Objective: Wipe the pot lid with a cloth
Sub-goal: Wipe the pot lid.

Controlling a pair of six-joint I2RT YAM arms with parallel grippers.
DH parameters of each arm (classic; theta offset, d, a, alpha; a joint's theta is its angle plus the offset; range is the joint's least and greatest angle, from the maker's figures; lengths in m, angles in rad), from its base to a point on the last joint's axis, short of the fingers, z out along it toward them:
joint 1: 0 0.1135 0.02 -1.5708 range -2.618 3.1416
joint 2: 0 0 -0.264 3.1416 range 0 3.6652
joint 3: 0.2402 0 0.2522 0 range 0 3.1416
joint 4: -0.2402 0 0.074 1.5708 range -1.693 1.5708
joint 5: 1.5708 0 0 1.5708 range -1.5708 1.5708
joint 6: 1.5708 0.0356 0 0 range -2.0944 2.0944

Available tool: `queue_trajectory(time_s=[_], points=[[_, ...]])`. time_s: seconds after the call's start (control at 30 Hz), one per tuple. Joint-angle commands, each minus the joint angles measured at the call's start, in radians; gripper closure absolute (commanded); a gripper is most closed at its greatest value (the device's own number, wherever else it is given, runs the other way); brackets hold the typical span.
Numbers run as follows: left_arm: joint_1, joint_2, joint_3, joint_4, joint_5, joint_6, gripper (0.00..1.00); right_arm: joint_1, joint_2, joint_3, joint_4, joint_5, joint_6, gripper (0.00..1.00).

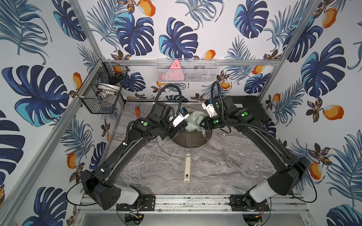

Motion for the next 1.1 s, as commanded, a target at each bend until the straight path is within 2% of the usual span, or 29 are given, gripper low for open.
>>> queue_trajectory(time_s=[0.0,0.23,0.43,0.6,0.83,1.07], points=[[-0.001,-0.018,0.005,0.218,0.086,0.086,1.0,0.005,-0.038,-0.046,-0.059,0.002,0.011,1.0],[-0.003,0.015,0.061,0.119,0.165,0.217,1.0,0.004,-0.087,-0.068,-0.081,0.037,0.005,1.0],[-0.008,-0.055,-0.042,0.142,0.295,0.336,1.0,-0.002,-0.035,0.033,-0.123,0.048,-0.028,1.0],[-0.013,-0.085,-0.062,0.08,0.351,0.411,1.0,-0.007,0.022,0.094,-0.135,0.04,-0.044,1.0],[-0.02,-0.072,-0.026,0.046,0.424,0.435,1.0,-0.007,0.082,0.114,-0.085,-0.091,-0.051,1.0],[-0.046,-0.045,-0.006,0.054,0.414,0.43,1.0,0.017,0.161,0.181,-0.059,-0.192,-0.051,1.0]])
